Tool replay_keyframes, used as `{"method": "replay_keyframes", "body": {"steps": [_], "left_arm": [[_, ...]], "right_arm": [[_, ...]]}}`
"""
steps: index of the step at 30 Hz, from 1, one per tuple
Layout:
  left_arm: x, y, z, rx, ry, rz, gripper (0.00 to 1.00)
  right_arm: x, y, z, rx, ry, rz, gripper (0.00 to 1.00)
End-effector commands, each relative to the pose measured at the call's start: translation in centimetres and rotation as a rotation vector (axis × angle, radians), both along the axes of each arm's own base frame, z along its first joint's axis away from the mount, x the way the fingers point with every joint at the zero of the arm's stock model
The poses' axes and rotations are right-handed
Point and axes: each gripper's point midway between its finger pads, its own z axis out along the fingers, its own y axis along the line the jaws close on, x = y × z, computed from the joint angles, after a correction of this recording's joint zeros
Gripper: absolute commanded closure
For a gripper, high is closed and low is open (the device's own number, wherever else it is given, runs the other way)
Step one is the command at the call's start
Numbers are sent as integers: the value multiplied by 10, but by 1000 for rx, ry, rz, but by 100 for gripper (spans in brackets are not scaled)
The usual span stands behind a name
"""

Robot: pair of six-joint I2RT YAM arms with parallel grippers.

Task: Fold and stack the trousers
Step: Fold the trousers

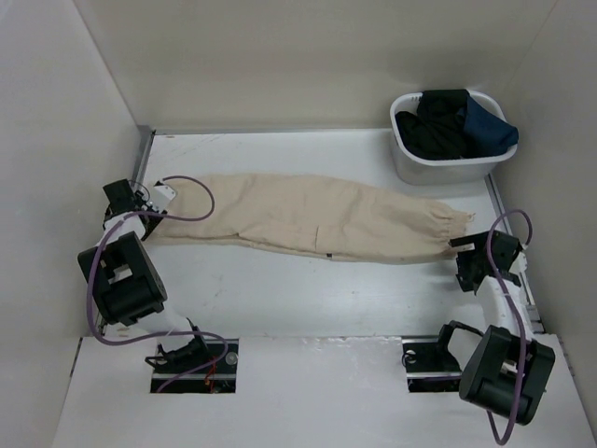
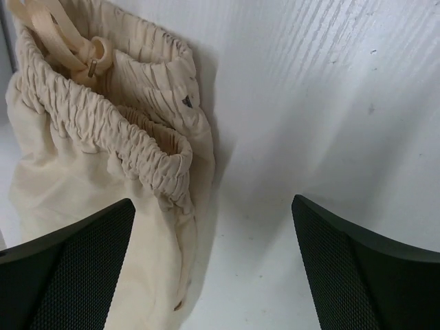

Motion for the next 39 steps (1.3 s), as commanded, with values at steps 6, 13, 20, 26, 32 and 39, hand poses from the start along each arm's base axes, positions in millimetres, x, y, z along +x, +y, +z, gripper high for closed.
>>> {"method": "replay_keyframes", "body": {"steps": [6, 13, 20, 26, 32, 39], "left_arm": [[0, 24, 27, 18, -27, 52, 42], [13, 38, 36, -41, -73, 157, 41], [20, 44, 45, -81, -114, 226, 40], [17, 25, 61, -132, -106, 210, 39], [31, -24, 54, -158, -70, 112, 38], [49, -65, 24, -215, -16, 83, 39]], "right_arm": [[47, -14, 28, -19, -105, -9, 0], [73, -10, 15, -14, -43, 29, 5], [77, -15, -7, -4, 6, 17, 85], [49, -55, 60, -264, -8, 2, 100], [59, -38, 181, -702, -15, 269, 100], [94, 146, 169, -927, 24, 736, 100]]}}
